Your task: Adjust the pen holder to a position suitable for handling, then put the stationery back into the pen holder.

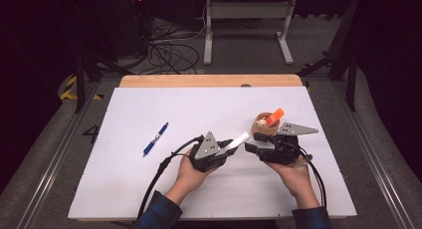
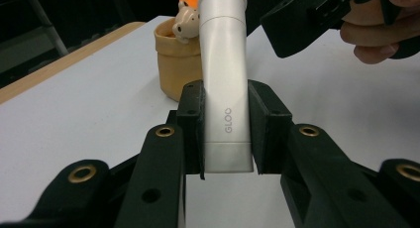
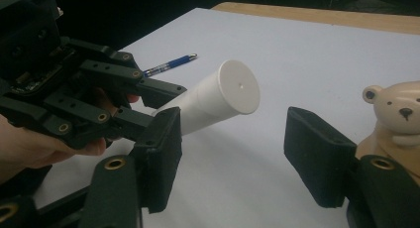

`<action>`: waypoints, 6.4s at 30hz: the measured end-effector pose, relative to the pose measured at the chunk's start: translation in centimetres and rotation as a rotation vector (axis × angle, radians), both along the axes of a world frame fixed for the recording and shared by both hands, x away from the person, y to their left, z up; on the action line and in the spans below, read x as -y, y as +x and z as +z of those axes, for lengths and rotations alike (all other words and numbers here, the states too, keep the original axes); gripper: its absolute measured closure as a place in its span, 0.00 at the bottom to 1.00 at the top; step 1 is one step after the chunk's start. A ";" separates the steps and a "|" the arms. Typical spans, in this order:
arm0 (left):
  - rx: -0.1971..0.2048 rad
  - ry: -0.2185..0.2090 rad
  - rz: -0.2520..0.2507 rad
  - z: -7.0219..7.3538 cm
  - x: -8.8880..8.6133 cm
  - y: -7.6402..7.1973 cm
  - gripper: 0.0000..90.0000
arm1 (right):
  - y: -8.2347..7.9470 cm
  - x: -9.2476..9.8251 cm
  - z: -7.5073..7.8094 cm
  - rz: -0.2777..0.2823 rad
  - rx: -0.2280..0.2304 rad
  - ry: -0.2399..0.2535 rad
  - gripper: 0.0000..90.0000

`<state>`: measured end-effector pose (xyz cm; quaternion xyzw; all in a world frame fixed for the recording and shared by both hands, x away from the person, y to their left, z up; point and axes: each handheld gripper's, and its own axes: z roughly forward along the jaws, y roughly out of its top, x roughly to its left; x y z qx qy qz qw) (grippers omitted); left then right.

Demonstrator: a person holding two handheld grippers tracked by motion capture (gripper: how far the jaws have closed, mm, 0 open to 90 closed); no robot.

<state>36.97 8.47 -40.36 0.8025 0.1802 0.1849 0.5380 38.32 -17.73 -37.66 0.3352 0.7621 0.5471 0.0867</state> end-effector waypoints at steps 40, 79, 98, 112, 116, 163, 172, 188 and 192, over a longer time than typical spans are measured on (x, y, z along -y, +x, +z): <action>-0.006 -0.004 0.004 -0.3 1.1 0.0 0.79 | -0.2 -0.7 -0.2 -0.025 0.011 0.004 0.49; -0.044 0.059 -0.017 -0.5 2.5 -0.2 0.73 | -1.1 -1.8 0.1 -0.036 0.103 -0.003 0.73; -0.043 0.074 0.008 0.4 1.4 0.1 0.45 | -1.0 0.3 1.6 -0.161 0.194 -0.001 0.73; -0.056 0.055 0.080 0.8 -0.6 0.3 0.32 | -0.3 2.9 3.5 -0.243 0.243 0.040 0.73; -0.052 0.052 0.099 0.8 -1.2 0.3 0.31 | -0.1 3.7 3.8 -0.281 0.253 0.059 0.73; -0.021 0.044 0.293 1.4 -8.4 0.0 0.31 | 5.0 3.9 -1.0 -0.433 0.177 -0.121 0.70; -0.023 0.035 0.309 1.6 -9.1 0.0 0.31 | 4.6 4.3 -0.5 -0.434 0.195 -0.069 0.58; -0.030 0.028 0.354 2.0 -11.4 -0.1 0.27 | 3.2 3.1 0.4 -0.312 0.238 -0.001 0.06; -0.037 0.030 0.380 2.1 -12.5 -0.1 0.25 | 2.9 2.8 0.5 -0.254 0.224 -0.011 0.00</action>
